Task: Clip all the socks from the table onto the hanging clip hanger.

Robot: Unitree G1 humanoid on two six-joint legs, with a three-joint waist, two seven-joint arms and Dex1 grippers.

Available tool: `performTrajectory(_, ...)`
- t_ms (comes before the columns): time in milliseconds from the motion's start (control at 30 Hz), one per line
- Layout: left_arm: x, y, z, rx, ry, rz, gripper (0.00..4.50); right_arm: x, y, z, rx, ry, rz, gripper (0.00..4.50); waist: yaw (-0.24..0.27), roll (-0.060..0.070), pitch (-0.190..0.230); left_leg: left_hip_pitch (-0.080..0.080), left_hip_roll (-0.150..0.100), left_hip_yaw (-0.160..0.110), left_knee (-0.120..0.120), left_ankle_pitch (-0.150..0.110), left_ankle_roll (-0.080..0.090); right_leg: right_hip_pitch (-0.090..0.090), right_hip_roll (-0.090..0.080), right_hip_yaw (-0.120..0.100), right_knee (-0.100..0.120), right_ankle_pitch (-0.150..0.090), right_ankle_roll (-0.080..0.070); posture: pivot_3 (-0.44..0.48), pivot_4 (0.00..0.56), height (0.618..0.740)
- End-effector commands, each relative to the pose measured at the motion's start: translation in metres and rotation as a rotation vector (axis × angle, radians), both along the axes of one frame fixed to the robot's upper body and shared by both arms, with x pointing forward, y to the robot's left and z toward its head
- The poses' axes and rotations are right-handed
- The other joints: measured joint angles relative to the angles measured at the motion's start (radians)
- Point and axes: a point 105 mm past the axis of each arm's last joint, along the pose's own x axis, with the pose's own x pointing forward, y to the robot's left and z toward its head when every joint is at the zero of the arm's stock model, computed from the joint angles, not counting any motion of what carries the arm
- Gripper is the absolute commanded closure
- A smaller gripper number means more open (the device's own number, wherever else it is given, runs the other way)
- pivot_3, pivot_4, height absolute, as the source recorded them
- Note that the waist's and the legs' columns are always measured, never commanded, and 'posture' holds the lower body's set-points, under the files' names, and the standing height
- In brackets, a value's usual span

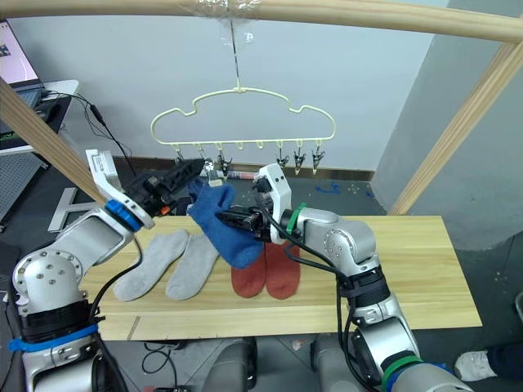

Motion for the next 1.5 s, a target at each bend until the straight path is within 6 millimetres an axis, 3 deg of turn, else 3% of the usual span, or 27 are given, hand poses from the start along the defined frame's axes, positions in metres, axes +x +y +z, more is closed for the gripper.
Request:
performTrajectory(33,-0.015,-0.004,0.011,0.181,-0.1,0.033,0.56,-0.007,-0.003,-0.004,-0.031,-0.069,0.027,1.99,0.001,0.0,0.0,0.0,0.0,0.0,0.0,0.0,0.0,0.0,0.0,0.0,0.0,0.0,0.0,-0.019,0.247,0.74)
performTrajectory(167,-0.033,-0.012,-0.012,0.398,-0.084,0.009,0.56,-0.002,-0.023,-0.027,-0.141,-0.12,-0.024,0.58,0.008,0.0,0.0,0.0,0.0,0.001,-0.001,0.0,0.0,0.0,-0.001,0.0,-0.002,0.0,0.0,0.0,0.251,0.74)
performTrajectory(233,-0.043,-0.022,-0.019,0.357,-0.069,-0.08,0.56,-0.001,-0.034,-0.034,-0.183,-0.156,-0.046,0.07,0.012,0.001,0.001,0.0,0.0,0.001,-0.001,0.0,0.0,0.0,-0.001,0.001,-0.002,-0.001,0.0,0.006,0.252,0.74)
performTrajectory(367,-0.046,-0.03,-0.017,0.385,-0.146,-0.101,0.56,0.002,-0.058,-0.033,-0.236,-0.267,-0.099,0.07,0.022,0.001,0.001,0.0,0.0,0.001,0.0,0.0,0.0,0.0,-0.001,0.0,-0.002,-0.003,0.002,0.01,0.252,0.74)
performTrajectory(500,-0.04,-0.045,-0.019,0.455,-0.246,-0.085,0.56,0.01,-0.078,-0.003,-0.191,-0.426,-0.195,0.07,0.026,0.002,0.002,0.0,0.0,0.002,0.0,0.0,0.0,0.0,-0.001,0.001,-0.002,-0.003,0.002,-0.002,0.254,0.74)
performTrajectory(667,-0.025,-0.071,-0.02,0.472,-0.349,-0.033,1.65,-0.002,-0.093,0.033,-0.13,-0.595,-0.163,0.0,0.029,0.002,0.002,-0.001,0.0,0.003,-0.001,0.0,0.0,0.0,-0.001,0.002,-0.005,-0.003,0.003,-0.032,0.249,0.74)
performTrajectory(767,-0.014,-0.085,-0.015,0.533,-0.444,0.0,1.65,-0.009,-0.099,0.049,-0.092,-0.628,-0.14,0.0,0.029,0.002,0.002,-0.002,0.0,0.002,0.0,0.0,0.0,0.0,0.0,0.001,-0.004,-0.002,0.003,-0.051,0.245,0.74)
performTrajectory(867,-0.004,-0.083,-0.014,0.499,-0.449,0.058,1.65,-0.012,-0.099,0.053,-0.082,-0.639,-0.129,0.0,0.024,0.002,0.002,-0.002,0.0,0.002,0.0,0.0,0.0,0.0,0.0,0.001,-0.004,-0.002,0.002,-0.066,0.243,0.74)
performTrajectory(1000,0.004,-0.086,-0.017,0.518,-0.459,0.08,2.44,-0.013,-0.098,0.061,-0.055,-0.637,-0.137,0.0,0.019,0.002,0.002,-0.001,0.0,0.002,0.0,0.0,0.0,0.0,0.0,0.001,-0.003,-0.002,0.002,-0.085,0.241,0.74)
performTrajectory(1500,0.021,-0.076,-0.006,0.517,-0.482,0.178,2.44,-0.014,-0.096,0.075,-0.025,-0.642,-0.097,0.0,0.004,0.002,0.002,-0.002,0.0,0.001,0.002,0.0,0.0,0.0,0.0,0.001,-0.001,-0.001,0.002,-0.108,0.251,0.74)
